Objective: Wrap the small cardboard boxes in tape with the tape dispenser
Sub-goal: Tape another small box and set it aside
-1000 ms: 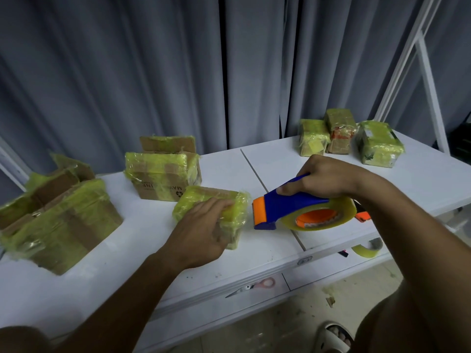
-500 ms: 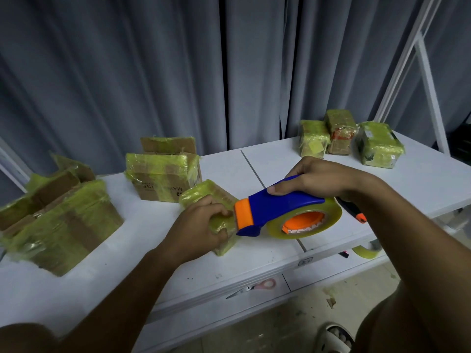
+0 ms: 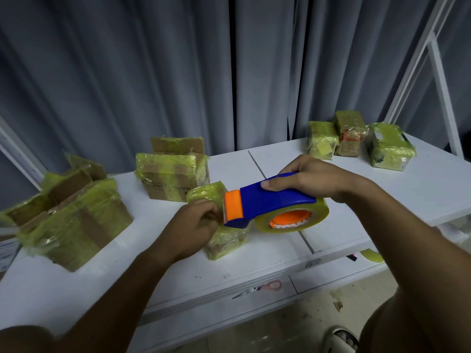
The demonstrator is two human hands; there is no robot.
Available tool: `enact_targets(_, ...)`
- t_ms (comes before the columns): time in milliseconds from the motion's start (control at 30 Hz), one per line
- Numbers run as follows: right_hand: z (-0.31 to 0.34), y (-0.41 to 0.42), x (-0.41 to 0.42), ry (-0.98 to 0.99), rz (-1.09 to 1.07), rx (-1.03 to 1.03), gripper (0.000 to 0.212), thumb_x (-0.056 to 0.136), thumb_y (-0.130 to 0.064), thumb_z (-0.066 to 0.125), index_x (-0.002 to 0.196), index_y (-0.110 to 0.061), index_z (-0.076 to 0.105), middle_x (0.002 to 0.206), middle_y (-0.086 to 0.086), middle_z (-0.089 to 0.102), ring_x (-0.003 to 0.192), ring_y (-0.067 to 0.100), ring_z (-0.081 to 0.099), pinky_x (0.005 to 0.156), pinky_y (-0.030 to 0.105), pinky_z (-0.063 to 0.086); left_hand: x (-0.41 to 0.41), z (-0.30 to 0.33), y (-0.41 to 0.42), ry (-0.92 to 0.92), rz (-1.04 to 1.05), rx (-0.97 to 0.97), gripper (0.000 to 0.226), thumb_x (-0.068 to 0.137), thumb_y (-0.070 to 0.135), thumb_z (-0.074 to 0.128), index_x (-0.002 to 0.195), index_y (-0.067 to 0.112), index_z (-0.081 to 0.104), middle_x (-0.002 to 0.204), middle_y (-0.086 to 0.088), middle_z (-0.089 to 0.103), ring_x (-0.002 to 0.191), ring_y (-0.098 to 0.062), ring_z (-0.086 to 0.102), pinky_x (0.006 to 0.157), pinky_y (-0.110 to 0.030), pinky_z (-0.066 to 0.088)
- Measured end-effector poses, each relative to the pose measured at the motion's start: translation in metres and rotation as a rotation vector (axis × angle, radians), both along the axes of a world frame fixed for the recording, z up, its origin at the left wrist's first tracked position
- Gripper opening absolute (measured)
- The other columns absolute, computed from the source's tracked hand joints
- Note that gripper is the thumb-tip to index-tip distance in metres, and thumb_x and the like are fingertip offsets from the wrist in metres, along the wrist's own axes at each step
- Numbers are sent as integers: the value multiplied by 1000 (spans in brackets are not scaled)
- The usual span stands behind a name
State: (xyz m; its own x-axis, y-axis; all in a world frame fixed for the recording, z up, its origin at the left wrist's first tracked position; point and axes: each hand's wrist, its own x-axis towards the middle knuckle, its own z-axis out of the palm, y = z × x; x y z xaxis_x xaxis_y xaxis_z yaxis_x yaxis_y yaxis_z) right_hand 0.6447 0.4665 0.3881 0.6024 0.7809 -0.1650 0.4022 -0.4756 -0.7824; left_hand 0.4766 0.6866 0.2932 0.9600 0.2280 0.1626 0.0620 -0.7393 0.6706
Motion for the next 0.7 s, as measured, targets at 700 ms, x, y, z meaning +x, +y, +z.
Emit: enact_targets(700,-1,14,-6,5,19,75,42,78,-57,71,88,-16,78,80,-4,78,74,13,75,63,22,53,-9,30,-15,170,246,-607,16,97,14,56,101,12,71,91,-2,72,76,-5,62,60,-13,44)
